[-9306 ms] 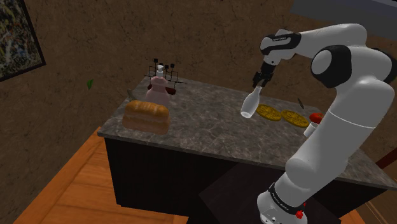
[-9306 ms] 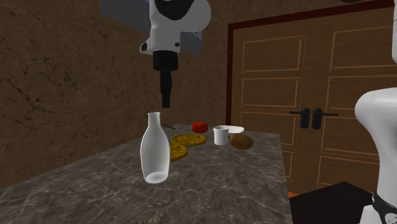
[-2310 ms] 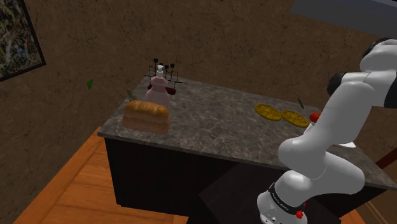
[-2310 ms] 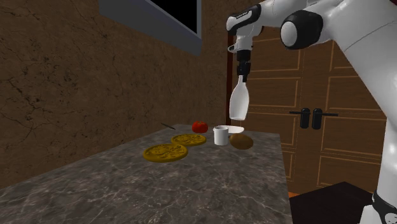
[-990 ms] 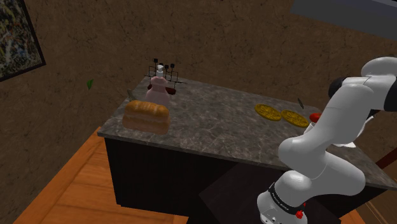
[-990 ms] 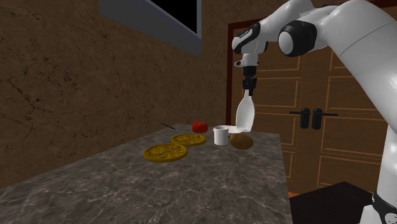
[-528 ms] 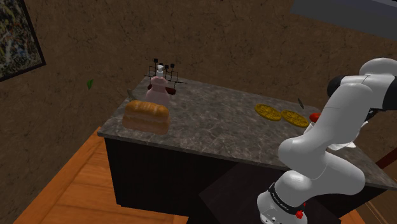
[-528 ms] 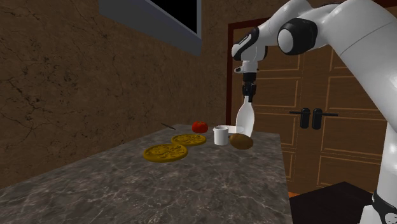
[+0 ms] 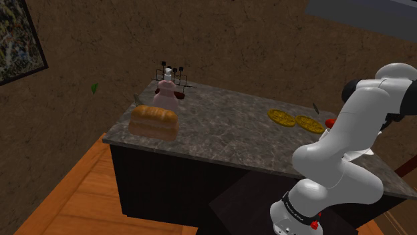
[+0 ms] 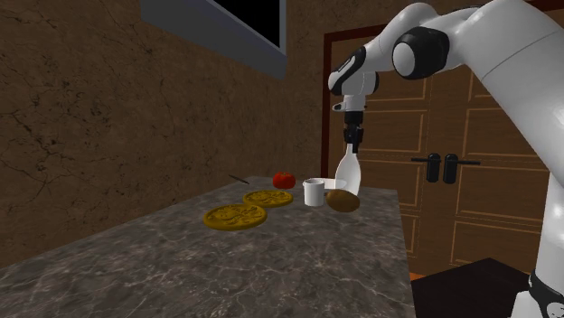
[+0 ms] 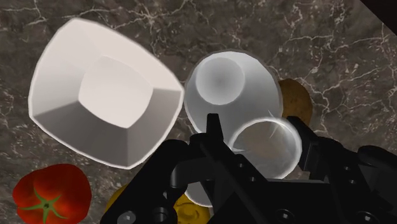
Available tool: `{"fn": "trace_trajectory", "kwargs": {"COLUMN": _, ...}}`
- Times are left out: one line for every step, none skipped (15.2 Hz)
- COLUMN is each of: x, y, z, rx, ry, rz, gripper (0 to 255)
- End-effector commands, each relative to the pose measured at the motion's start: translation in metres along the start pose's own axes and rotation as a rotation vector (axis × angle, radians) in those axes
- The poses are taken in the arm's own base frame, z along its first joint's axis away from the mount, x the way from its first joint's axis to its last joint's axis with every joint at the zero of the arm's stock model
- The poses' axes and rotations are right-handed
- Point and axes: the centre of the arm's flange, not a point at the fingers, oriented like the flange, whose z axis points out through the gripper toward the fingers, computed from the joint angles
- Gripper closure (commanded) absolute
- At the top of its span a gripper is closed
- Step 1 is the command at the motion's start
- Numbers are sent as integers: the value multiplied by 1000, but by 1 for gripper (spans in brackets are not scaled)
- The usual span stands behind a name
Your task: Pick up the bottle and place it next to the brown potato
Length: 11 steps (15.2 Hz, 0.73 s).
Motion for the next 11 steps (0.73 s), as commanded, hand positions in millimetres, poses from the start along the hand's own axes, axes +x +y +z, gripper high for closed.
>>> {"fn": "trace_trajectory", "kwargs": {"x": 0, "y": 0, "z": 1, "rx": -1, "ry": 0, "rz": 0, "gripper": 255}}
{"fn": "trace_trajectory", "kwargs": {"x": 0, "y": 0, "z": 1, "rx": -1, "ry": 0, "rz": 0, "gripper": 255}}
{"fn": "trace_trajectory", "kwargs": {"x": 0, "y": 0, "z": 1, "rx": -1, "ry": 0, "rz": 0, "gripper": 255}}
{"fn": "trace_trajectory", "kwargs": {"x": 0, "y": 0, "z": 1, "rx": -1, "ry": 0, "rz": 0, "gripper": 255}}
{"fn": "trace_trajectory", "kwargs": {"x": 0, "y": 0, "z": 1, "rx": -1, "ry": 0, "rz": 0, "gripper": 255}}
{"fn": "trace_trajectory", "kwargs": {"x": 0, "y": 0, "z": 1, "rx": -1, "ry": 0, "rz": 0, "gripper": 0}}
{"fn": "trace_trajectory", "kwargs": {"x": 0, "y": 0, "z": 1, "rx": -1, "ry": 0, "rz": 0, "gripper": 0}}
{"fn": "trace_trajectory", "kwargs": {"x": 0, "y": 0, "z": 1, "rx": -1, "ry": 0, "rz": 0, "gripper": 0}}
{"fn": "trace_trajectory", "kwargs": {"x": 0, "y": 0, "z": 1, "rx": -1, "ry": 0, "rz": 0, "gripper": 0}}
{"fn": "trace_trajectory", "kwargs": {"x": 0, "y": 0, "z": 1, "rx": -1, "ry": 0, "rz": 0, "gripper": 0}}
{"fn": "trace_trajectory", "kwargs": {"x": 0, "y": 0, "z": 1, "rx": -1, "ry": 0, "rz": 0, "gripper": 0}}
